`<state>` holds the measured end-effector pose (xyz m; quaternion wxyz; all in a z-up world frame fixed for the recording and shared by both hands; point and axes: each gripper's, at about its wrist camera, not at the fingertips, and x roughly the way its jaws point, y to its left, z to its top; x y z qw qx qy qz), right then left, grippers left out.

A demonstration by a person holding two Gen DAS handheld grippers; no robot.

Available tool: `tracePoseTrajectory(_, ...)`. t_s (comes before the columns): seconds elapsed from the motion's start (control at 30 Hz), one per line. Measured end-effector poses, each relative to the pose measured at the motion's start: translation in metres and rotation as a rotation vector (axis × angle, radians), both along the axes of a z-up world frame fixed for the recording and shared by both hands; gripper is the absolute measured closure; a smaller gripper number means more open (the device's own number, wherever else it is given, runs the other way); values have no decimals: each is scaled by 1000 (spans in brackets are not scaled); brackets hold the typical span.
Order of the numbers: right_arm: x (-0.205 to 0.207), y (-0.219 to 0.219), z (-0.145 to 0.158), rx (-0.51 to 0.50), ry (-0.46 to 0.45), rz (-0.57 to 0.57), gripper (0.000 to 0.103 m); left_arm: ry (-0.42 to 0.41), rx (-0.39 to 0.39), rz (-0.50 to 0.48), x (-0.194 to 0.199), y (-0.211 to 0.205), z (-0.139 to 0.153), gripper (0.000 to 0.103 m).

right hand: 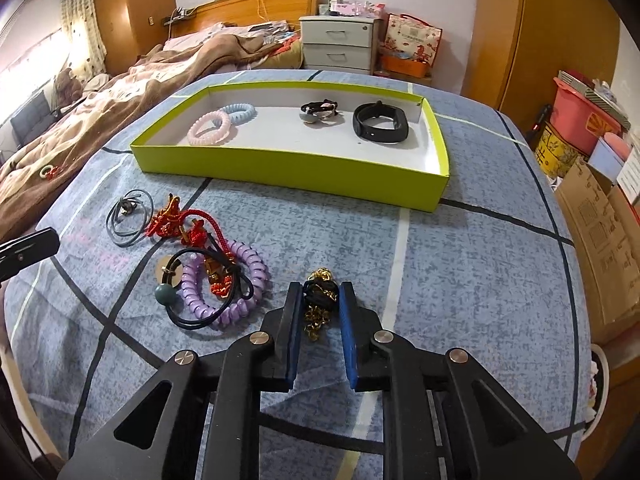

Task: Organize jewelry
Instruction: 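Grasp the gold charm cluster with the right tool, then grasp the gray cord with the left tool while the right tool holds the gold charm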

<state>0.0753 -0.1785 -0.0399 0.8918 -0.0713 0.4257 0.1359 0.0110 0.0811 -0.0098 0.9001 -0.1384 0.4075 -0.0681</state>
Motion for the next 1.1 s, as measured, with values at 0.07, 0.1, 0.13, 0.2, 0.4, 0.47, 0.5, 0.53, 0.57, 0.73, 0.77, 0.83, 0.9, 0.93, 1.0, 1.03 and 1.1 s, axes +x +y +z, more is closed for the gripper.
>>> tracePoseTrajectory(0.07, -1, -2, 1, 7, -5, -12, 85, 1, 1, -14, 3, -3, 1, 50)
tracePoseTrajectory(0.1, -2, -6, 3, 22, -9, -25, 85, 3, 5, -26, 5, -4, 0, 50)
tracePoseTrajectory(0.13, -3, -9, 5, 45, -16, -34, 85, 4, 10, -35, 8, -5, 0, 50)
tracePoseTrajectory(0.2, -5, -14, 10, 87, -31, -47, 85, 2, 23, -50, 12, -7, -1, 50)
tracePoseTrajectory(0.4, -10, -18, 24, 169, -68, -76, 85, 30, 46, -78, 31, -11, -9, 50)
tracePoseTrajectory(0.47, -10, -17, 27, 180, -77, -81, 85, 36, 53, -94, 39, -13, -11, 50)
tracePoseTrajectory(0.5, -9, -16, 30, 187, -81, -80, 85, 37, 62, -99, 43, -15, -12, 50)
tracePoseTrajectory(0.53, -8, -15, 30, 187, -81, -79, 85, 36, 81, -99, 48, -17, -12, 50)
tracePoseTrajectory(0.57, -8, -14, 31, 185, -81, -79, 85, 35, 107, -104, 53, -19, -13, 50)
tracePoseTrajectory(0.73, -1, -9, 37, 214, -85, -86, 85, 43, 139, -146, 66, -26, -16, 50)
tracePoseTrajectory(0.77, 1, -8, 38, 220, -87, -86, 85, 44, 152, -155, 70, -28, -15, 50)
tracePoseTrajectory(0.83, 3, -4, 40, 218, -92, -84, 85, 48, 155, -159, 76, -30, -14, 50)
tracePoseTrajectory(0.9, 6, -1, 42, 216, -93, -81, 85, 43, 160, -170, 77, -32, -14, 50)
tracePoseTrajectory(0.93, 7, 0, 43, 216, -96, -81, 85, 39, 159, -170, 77, -32, -15, 51)
tracePoseTrajectory(1.0, 10, 3, 45, 212, -98, -80, 85, 33, 153, -166, 75, -30, -15, 53)
tracePoseTrajectory(1.03, 11, 4, 46, 211, -100, -81, 85, 33, 156, -166, 73, -29, -15, 57)
tracePoseTrajectory(1.1, 13, 5, 45, 211, -98, -81, 85, 32, 156, -169, 75, -28, -15, 62)
